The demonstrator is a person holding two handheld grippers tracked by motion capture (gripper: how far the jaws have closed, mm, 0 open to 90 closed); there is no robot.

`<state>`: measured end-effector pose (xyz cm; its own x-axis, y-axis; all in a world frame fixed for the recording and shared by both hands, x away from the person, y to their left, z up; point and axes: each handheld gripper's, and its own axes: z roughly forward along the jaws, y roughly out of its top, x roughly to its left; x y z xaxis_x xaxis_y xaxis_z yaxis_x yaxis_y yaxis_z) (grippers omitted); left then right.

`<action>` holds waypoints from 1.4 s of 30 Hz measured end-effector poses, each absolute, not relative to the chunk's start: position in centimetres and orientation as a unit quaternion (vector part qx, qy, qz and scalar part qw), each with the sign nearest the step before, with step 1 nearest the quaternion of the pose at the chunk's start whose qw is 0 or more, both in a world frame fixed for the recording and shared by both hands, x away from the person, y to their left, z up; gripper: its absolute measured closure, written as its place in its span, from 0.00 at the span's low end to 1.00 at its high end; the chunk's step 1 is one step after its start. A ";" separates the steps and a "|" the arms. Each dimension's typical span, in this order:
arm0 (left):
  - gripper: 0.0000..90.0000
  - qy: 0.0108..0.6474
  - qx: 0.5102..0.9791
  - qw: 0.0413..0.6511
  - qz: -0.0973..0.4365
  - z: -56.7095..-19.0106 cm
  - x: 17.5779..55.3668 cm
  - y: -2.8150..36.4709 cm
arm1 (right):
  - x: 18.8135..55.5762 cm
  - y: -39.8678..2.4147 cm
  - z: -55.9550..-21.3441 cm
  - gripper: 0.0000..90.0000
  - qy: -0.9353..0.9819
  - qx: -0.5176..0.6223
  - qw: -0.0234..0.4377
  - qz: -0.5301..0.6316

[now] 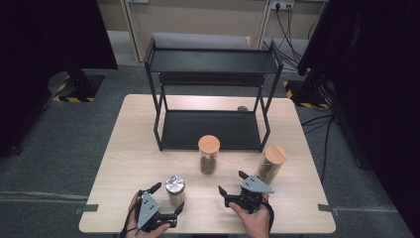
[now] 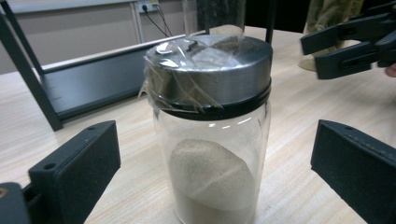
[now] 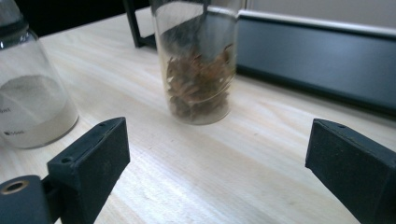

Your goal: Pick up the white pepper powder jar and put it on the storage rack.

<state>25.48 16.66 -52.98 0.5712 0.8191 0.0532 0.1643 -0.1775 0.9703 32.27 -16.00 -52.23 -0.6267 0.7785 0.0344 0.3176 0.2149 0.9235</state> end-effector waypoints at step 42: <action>0.37 0.342 0.668 0.574 0.327 -51.8 27.3 15.1 | 32.0 -15.8 -52.4 0.07 0.747 0.359 0.240 0.504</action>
<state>27.32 15.15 -51.84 0.5522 0.8325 0.0452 0.0805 -0.1072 0.9910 32.03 -15.80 -52.38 -0.6261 0.7797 0.0032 0.2947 0.2328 0.9268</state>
